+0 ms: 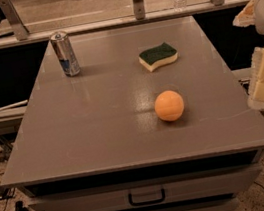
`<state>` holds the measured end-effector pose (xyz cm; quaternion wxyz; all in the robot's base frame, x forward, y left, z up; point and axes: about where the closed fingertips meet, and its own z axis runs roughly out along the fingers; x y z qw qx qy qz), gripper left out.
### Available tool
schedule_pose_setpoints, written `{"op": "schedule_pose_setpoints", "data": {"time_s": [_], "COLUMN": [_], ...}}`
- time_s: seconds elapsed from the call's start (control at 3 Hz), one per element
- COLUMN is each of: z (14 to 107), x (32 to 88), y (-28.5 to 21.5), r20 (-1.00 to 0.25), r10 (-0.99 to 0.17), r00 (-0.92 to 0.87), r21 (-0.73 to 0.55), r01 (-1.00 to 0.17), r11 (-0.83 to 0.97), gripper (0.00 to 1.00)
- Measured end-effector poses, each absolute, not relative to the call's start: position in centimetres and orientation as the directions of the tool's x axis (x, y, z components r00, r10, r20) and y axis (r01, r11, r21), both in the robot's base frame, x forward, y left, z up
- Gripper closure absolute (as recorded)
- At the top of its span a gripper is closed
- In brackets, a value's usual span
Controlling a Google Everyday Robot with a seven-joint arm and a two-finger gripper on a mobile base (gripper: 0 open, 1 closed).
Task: Pick orange
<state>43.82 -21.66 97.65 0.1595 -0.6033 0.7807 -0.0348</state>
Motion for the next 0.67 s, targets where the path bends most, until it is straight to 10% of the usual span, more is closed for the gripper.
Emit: {"op": "schedule_pose_setpoints", "data": {"time_s": [0.67], "z": [97.45], "x": [43.64], "y": [-20.69], "r20": [-0.22], "r10": [-0.963], "r00": [-0.157], "r21": [-0.244], "r01": [-0.947], "r11": [0.21], "gripper": [0.0]}}
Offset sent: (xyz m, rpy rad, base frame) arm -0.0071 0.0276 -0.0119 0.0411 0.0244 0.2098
